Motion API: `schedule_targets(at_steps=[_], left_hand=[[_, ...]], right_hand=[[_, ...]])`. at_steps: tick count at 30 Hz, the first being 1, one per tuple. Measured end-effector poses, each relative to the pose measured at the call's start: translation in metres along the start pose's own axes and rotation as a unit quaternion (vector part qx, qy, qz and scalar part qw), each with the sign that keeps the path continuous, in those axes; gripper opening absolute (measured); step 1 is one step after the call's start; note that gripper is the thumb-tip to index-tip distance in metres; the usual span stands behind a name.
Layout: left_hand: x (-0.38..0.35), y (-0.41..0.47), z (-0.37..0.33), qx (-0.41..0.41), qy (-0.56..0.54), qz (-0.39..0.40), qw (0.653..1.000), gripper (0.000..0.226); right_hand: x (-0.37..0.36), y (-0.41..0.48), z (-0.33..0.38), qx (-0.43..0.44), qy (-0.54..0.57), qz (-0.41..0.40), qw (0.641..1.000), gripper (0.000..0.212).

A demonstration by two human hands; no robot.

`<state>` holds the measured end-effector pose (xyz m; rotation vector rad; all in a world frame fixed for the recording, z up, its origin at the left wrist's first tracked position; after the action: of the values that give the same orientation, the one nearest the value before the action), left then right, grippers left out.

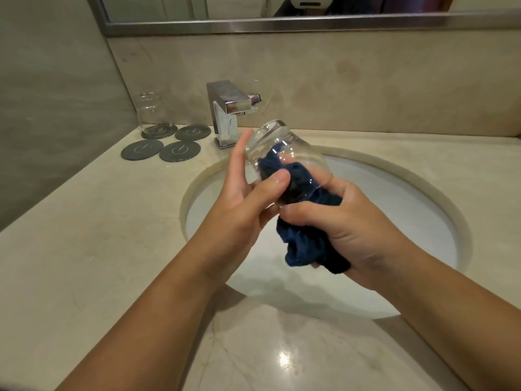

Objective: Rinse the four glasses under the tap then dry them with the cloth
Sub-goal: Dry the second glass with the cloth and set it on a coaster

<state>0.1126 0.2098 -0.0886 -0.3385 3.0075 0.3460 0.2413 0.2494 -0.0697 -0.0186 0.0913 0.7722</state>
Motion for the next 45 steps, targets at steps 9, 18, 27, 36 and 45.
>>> schedule_targets(at_steps=[9,18,27,36,45], left_hand=[[0.007,0.002,0.0,-0.018,0.046,-0.033,0.998,0.107],[0.001,-0.001,-0.003,-0.014,0.037,0.013,0.999,0.078],[0.008,0.001,-0.001,-0.012,0.037,-0.045,0.998,0.093],[0.001,0.001,-0.003,-0.002,0.039,0.0,0.999,0.081],[0.006,0.002,-0.002,-0.015,0.031,-0.037,0.999,0.111]], right_hand=[[-0.005,-0.003,0.002,0.011,-0.027,0.03,0.999,0.055],[0.001,0.001,-0.001,-0.03,0.074,0.023,0.997,0.051],[-0.006,-0.002,0.0,-0.024,0.033,0.033,0.999,0.053],[0.0,0.002,0.0,-0.037,0.131,0.042,0.99,0.051],[0.0,0.002,-0.004,-0.042,0.099,0.03,0.994,0.052]])
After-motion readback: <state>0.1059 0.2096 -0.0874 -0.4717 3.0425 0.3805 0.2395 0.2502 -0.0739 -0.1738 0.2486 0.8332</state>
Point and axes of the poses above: each hand's wrist, its own y-axis towards the middle knuckle, its own x-axis out of the back of the hand, z = x × y, the point moved 6 cm from there along y, towards the middle knuckle, and after that the axes turned 1 degree about -z, right-handed, at the moved point
